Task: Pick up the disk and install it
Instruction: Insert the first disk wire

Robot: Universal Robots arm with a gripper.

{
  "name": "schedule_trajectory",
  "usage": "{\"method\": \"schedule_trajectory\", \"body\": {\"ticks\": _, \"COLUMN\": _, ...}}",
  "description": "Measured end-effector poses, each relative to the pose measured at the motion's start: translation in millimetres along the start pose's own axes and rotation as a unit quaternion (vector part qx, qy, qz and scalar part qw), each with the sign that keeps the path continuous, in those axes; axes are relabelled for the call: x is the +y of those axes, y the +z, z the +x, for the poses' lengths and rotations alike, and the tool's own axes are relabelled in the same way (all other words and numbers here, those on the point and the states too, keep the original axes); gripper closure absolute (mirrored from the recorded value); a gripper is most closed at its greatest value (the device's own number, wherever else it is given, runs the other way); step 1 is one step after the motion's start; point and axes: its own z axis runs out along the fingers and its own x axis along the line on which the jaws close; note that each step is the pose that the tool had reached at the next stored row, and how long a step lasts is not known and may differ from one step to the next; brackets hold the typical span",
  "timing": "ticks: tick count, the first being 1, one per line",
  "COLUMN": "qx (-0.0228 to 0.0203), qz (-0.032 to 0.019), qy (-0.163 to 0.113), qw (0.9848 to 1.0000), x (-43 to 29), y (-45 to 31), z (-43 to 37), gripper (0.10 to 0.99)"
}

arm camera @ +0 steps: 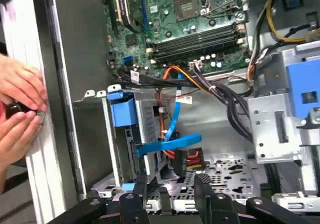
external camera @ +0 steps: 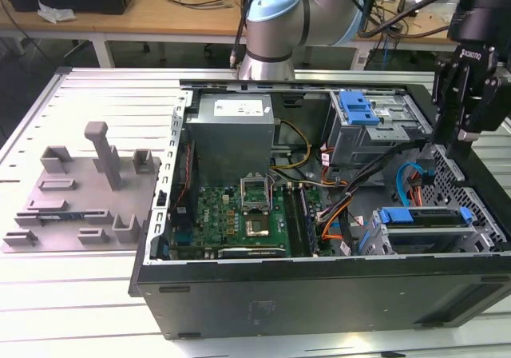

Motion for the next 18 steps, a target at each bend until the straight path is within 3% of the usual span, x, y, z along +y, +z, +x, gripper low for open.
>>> {"method": "schedule_trajectory", "body": {"ticks": 2, "qx": 0.0364, "qz": -0.0091, "qy": -0.005, "qw": 0.9993, "x": 2.5, "y": -2.7, "z": -14.1, "gripper": 0.580}}
{"method": "schedule_trajectory", "body": {"ticks": 3, "qx": 0.0412, "qz": -0.0093, "qy": -0.005, "qw": 0.9991, "x": 3.1, "y": -3.0, "z": -17.3, "gripper": 0.580}}
{"method": "schedule_trajectory", "body": {"ticks": 5, "qx": 0.0431, "qz": -0.0088, "qy": -0.006, "qw": 0.9990, "x": 4.5, "y": -0.9, "z": -25.3, "gripper": 0.580}}
{"method": "schedule_trajectory", "body": {"ticks": 9, "qx": 0.0439, "qz": -0.0070, "qy": -0.005, "qw": 0.9990, "x": 5.4, "y": 6.5, "z": -32.3, "gripper": 0.580}}
{"method": "schedule_trajectory", "body": {"ticks": 12, "qx": 0.0433, "qz": -0.0008, "qy": -0.003, "qw": 0.9991, "x": 5.6, "y": 8.8, "z": -33.2, "gripper": 0.580}}
{"method": "schedule_trajectory", "body": {"ticks": 16, "qx": 0.0404, "qz": 0.0148, "qy": 0.004, "qw": 0.9991, "x": 5.6, "y": 10.1, "z": -33.6, "gripper": 0.580}}
{"method": "schedule_trajectory", "body": {"ticks": 18, "qx": 0.0423, "qz": 0.0161, "qy": 0.010, "qw": 0.9989, "x": 5.8, "y": 11.5, "z": -34.1, "gripper": 0.580}}
